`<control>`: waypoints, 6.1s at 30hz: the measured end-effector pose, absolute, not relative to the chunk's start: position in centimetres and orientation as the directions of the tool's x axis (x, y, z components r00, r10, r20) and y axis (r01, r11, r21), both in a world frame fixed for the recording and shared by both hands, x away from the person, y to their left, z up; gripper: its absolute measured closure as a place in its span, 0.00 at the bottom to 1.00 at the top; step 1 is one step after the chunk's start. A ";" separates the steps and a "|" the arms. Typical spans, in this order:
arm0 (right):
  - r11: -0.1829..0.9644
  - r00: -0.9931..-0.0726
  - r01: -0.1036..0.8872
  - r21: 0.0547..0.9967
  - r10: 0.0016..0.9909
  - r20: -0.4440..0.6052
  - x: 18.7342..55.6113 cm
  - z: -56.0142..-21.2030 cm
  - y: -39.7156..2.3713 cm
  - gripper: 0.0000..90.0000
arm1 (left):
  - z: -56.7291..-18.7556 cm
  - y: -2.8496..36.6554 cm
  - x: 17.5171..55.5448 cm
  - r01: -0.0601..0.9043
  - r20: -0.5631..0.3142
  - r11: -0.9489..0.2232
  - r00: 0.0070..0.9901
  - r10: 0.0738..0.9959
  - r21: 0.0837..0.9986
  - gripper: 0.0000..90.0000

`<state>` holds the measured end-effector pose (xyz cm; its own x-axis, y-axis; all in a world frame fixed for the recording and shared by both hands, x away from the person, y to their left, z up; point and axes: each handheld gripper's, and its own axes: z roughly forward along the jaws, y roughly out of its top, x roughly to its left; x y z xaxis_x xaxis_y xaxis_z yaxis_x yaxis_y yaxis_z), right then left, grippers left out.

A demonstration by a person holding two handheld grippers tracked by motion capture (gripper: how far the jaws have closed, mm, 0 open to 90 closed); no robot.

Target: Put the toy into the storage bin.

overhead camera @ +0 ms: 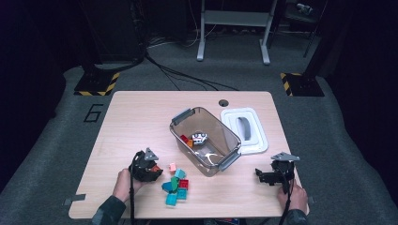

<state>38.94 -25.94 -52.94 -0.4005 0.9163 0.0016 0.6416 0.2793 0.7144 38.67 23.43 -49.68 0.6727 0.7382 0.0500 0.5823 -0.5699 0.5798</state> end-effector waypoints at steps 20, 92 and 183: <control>0.279 -0.400 0.642 0.714 0.916 0.002 38.9 -52.9 -25.9 0.00 | -46.8 23.6 39.3 0.549 0.048 -0.550 0.679 0.732 0.629 0.66; 0.283 -0.404 0.639 0.715 0.915 -0.001 39.0 -53.0 -26.0 0.00 | -36.8 14.1 46.7 0.373 0.160 -0.618 0.756 0.635 0.692 0.66; 0.283 -0.404 0.640 0.715 0.915 -0.001 39.0 -53.0 -26.0 0.00 | -49.1 19.7 41.5 0.505 -0.016 -0.609 0.778 0.628 0.612 0.48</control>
